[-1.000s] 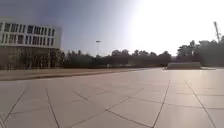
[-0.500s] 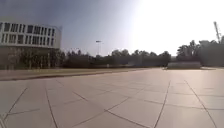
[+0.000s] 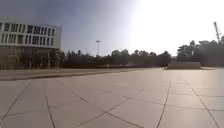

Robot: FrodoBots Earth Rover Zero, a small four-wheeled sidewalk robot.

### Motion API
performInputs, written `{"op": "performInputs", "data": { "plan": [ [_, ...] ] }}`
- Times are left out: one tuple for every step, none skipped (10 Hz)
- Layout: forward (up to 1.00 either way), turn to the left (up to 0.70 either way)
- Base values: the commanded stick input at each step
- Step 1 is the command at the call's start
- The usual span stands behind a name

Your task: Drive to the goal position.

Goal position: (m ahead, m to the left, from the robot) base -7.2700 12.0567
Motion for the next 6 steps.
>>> {"op": "performInputs", "data": {
  "plan": [
    [0.06, -0.05],
    [0.07, -0.05],
    [0.06, -0.05],
    [0.06, -0.05],
    [0.06, -0.05],
    [0.07, -0.05]
  ]
}}
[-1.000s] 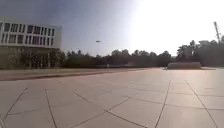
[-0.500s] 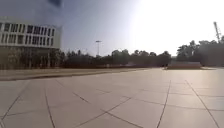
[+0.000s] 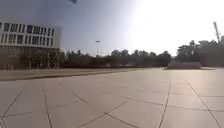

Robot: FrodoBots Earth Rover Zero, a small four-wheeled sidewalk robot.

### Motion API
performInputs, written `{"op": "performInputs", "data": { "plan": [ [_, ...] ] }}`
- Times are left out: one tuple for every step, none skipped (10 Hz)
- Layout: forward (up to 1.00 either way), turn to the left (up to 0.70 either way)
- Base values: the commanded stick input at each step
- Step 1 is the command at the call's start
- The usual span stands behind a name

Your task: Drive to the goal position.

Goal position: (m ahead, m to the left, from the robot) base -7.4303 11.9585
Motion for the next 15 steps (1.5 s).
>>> {"op": "performInputs", "data": {
  "plan": [
    [0.06, -0.05],
    [0.07, -0.05],
    [0.07, -0.05],
    [0.07, -0.05],
    [0.06, -0.05],
    [0.06, -0.05],
    [0.07, -0.05],
    [0.06, -0.05],
    [0.06, -0.05],
    [0.06, -0.05],
    [0.06, -0.05],
    [0.07, -0.05],
    [0.12, -0.06],
    [0.47, -0.16],
    [0.68, -0.21]
  ]
}}
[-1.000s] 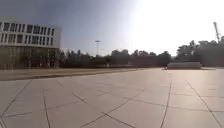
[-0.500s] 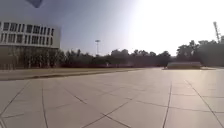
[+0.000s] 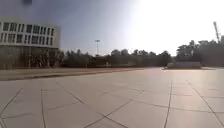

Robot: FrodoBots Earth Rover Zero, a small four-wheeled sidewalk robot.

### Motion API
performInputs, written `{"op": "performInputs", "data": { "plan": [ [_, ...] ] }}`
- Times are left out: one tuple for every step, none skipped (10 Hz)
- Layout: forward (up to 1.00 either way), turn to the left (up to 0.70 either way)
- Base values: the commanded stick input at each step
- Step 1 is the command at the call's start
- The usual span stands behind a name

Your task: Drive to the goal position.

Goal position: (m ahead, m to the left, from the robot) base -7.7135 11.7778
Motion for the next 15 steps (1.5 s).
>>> {"op": "performInputs", "data": {
  "plan": [
    [0.7, -0.34],
    [0.7, -0.32],
    [0.7, -0.31],
    [0.7, -0.27],
    [0.7, -0.21],
    [0.7, -0.21],
    [0.7, -0.21],
    [0.7, -0.21],
    [0.7, -0.21],
    [0.7, -0.2],
    [0.7, -0.19],
    [0.7, -0.19],
    [0.7, -0.19],
    [0.7, -0.19],
    [0.7, -0.19]
  ]
}}
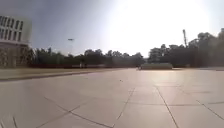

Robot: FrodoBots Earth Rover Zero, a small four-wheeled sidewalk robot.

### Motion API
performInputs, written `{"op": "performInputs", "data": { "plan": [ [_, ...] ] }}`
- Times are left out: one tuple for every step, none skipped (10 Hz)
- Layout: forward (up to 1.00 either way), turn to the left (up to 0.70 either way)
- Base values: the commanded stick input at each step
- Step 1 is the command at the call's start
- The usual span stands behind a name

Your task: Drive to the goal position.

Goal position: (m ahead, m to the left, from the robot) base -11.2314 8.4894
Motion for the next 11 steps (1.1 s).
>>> {"op": "performInputs", "data": {
  "plan": [
    [0.7, -0.19],
    [0.7, -0.19],
    [0.7, -0.18],
    [0.7, -0.15],
    [0.7, -0.14],
    [0.7, -0.14],
    [0.7, -0.1],
    [0.7, -0.04],
    [0.7, 0.0],
    [0.7, 0.0],
    [0.7, 0.0]
  ]
}}
